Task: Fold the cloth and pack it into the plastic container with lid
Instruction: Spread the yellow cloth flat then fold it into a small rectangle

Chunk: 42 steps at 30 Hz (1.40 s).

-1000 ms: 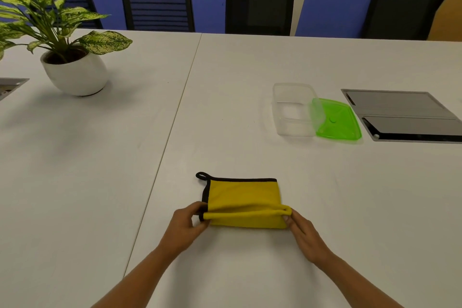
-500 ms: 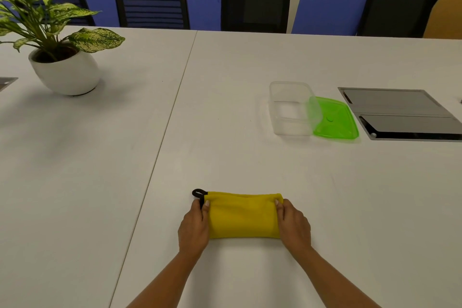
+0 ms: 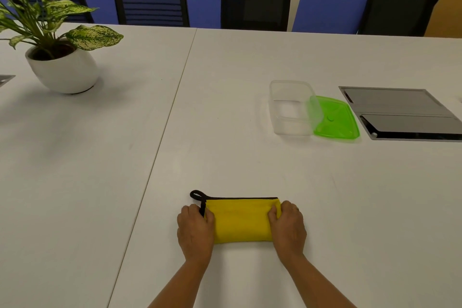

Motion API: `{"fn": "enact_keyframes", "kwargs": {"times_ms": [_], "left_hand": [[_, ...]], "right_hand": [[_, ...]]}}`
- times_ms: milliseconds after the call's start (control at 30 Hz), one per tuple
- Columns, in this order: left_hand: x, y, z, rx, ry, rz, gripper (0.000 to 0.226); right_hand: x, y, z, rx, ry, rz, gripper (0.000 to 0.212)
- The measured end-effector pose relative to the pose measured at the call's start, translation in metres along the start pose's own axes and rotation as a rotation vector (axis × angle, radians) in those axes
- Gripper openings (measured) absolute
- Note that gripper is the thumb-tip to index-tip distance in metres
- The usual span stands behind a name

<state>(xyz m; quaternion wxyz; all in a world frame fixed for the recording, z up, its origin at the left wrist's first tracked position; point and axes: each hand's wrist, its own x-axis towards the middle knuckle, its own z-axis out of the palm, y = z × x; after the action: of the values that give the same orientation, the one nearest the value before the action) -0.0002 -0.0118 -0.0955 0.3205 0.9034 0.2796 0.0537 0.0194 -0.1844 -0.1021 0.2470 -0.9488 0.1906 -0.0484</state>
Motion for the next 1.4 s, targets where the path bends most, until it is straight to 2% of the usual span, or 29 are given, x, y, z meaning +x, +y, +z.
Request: {"fn": "enact_keyframes", "kwargs": {"times_ms": [67,200,267,333,367,467,600,700,767,867,967,1000,1133,1233,1400], "left_hand": [[0.001,-0.001,0.003,0.089,0.044,0.150,0.021],[0.005,0.004,0.000,0.238,0.103,0.405,0.036],[0.002,0.004,0.002,0.249,0.125,0.593,0.031],[-0.007,0.001,0.011,0.190,0.067,0.815,0.019],[-0.011,-0.001,0.016,0.190,-0.008,0.874,0.023],[-0.014,-0.001,0.027,0.406,-0.264,0.793,0.060],[-0.012,0.002,0.029,0.491,-0.409,0.713,0.067],[-0.012,0.002,0.030,0.439,-0.404,0.696,0.063],[-0.011,0.000,0.032,0.413,-0.327,0.739,0.051],[-0.008,-0.006,0.038,0.440,-0.221,0.805,0.048],[-0.003,-0.008,0.042,0.463,-0.296,0.805,0.051],[-0.001,-0.008,0.042,0.457,-0.336,0.781,0.052],[0.002,-0.005,0.034,0.464,-0.336,0.745,0.049],[0.003,-0.007,0.026,0.462,-0.329,0.708,0.059],[0.005,-0.007,0.021,0.470,-0.342,0.635,0.067]], "right_hand": [[0.000,-0.003,0.001,-0.043,0.042,-0.098,0.016],[0.001,-0.003,0.004,-0.164,0.073,-0.217,0.024],[0.001,-0.003,0.005,-0.197,0.068,-0.254,0.032],[0.001,-0.003,0.005,-0.234,0.075,-0.301,0.045],[0.002,-0.003,0.005,-0.239,0.083,-0.315,0.050],[0.004,-0.003,0.004,-0.249,0.095,-0.331,0.051],[0.003,-0.005,0.006,-0.280,0.124,-0.303,0.038],[-0.008,-0.017,0.011,-0.264,0.165,-0.409,0.012],[-0.020,-0.025,0.021,-0.146,0.102,-0.551,0.029],[-0.035,-0.030,0.032,0.135,-0.137,-0.631,0.043],[-0.037,-0.021,0.034,0.264,-0.230,-0.604,0.076],[-0.036,-0.016,0.037,0.224,-0.237,-0.624,0.081],[-0.034,-0.019,0.033,0.104,-0.320,-0.569,0.052],[-0.036,-0.019,0.028,-0.029,-0.313,-0.578,0.045],[-0.030,-0.016,0.019,-0.166,-0.303,-0.530,0.061]]}}
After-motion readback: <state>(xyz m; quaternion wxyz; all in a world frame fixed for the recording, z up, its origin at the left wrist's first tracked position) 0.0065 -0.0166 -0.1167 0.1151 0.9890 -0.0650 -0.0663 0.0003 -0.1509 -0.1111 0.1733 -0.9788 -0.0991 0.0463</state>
